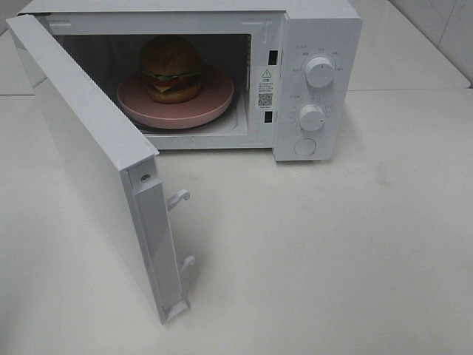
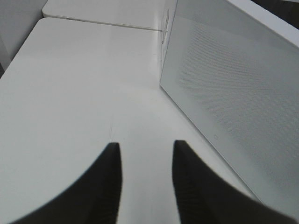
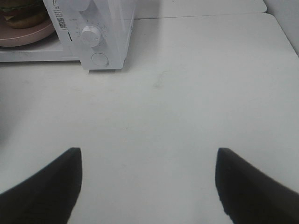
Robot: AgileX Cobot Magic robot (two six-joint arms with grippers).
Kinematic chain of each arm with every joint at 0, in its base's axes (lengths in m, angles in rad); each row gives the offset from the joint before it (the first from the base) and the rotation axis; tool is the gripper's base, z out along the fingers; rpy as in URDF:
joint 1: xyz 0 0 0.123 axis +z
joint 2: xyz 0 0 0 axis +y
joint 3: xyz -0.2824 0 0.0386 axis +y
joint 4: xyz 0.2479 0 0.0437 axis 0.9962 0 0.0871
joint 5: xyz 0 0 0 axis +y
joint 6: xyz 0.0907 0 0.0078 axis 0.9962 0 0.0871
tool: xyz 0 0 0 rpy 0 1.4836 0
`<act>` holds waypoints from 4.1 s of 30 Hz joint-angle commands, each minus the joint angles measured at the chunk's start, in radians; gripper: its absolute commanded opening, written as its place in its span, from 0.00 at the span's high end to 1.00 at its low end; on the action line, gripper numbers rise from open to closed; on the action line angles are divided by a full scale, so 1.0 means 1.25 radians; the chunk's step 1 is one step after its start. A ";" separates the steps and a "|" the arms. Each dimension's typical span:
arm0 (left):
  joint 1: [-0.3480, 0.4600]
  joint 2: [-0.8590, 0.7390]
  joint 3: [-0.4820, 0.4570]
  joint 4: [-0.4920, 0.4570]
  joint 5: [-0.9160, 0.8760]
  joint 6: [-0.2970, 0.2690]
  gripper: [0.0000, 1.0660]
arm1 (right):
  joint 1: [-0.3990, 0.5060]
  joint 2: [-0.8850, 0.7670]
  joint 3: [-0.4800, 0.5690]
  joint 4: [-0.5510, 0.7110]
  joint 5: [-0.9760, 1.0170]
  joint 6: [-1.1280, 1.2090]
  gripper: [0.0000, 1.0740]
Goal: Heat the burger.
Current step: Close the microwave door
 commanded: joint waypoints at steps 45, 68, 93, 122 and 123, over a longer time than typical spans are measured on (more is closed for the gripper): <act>0.000 0.662 0.241 0.483 -1.151 -0.334 1.00 | -0.006 -0.020 0.006 0.000 0.000 -0.008 0.30; -0.153 0.866 0.230 0.377 -1.369 -0.212 1.00 | -0.006 -0.020 0.006 0.000 0.000 -0.008 0.30; -0.531 1.078 0.064 -0.014 -1.382 -0.044 1.00 | -0.006 -0.020 0.006 0.000 0.000 -0.008 0.30; -0.581 1.271 -0.330 -0.134 -1.180 0.026 1.00 | -0.006 -0.020 0.006 0.000 0.000 -0.008 0.30; -0.581 1.284 -0.350 -0.134 -1.179 0.026 1.00 | -0.006 -0.020 0.006 0.000 0.000 -0.008 0.30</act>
